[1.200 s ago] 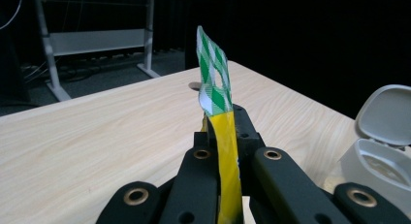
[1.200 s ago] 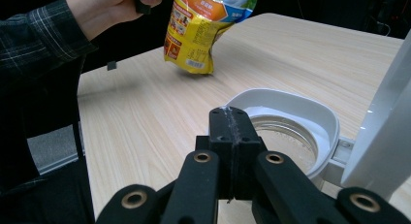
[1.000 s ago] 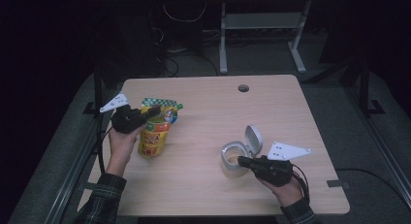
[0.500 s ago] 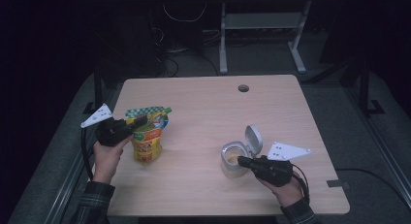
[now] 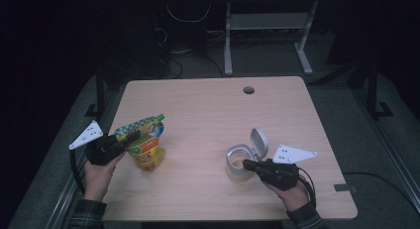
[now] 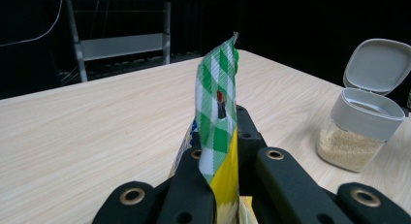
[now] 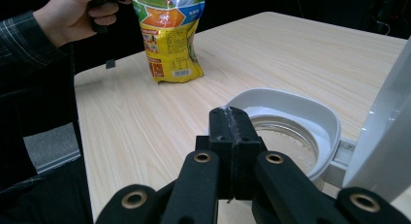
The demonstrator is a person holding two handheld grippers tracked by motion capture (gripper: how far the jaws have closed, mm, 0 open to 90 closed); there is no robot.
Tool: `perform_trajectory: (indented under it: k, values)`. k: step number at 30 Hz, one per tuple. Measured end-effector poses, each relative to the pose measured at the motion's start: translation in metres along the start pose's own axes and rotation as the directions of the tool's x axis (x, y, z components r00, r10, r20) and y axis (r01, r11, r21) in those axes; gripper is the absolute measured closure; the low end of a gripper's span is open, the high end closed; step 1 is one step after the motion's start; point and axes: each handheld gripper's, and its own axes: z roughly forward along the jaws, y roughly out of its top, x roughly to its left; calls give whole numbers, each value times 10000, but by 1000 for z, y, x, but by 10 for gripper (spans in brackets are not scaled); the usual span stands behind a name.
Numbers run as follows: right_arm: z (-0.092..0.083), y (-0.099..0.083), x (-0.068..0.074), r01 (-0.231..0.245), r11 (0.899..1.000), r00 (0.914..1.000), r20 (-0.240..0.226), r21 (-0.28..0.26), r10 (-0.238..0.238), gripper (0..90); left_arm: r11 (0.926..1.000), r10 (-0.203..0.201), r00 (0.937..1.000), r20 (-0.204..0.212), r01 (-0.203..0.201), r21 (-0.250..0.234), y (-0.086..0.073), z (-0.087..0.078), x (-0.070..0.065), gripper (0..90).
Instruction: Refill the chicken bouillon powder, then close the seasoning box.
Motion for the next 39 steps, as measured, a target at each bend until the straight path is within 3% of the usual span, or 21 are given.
perform_trajectory:
  k: [6,14,21,31,39]
  values:
    - [0,0,1,-20,10000,10000,1,11,20,899,9999,-101,9999,13,101,35,-6,-5,1,821]
    - [0,0,0,-28,10000,10000,-9,6,28,899,9997,-223,9994,274,224,-47,-8,-16,0,499]
    - [1,0,0,-26,10000,10000,6,49,26,899,9998,-188,9988,462,183,106,-17,-41,-1,316]
    - [-1,1,1,-12,10000,10000,60,85,12,899,9963,35,9973,728,-97,851,-36,-61,-26,281]
    - [-13,-6,0,-191,9997,9996,227,127,189,899,9913,122,9896,1432,-308,1280,-44,-50,-52,282]
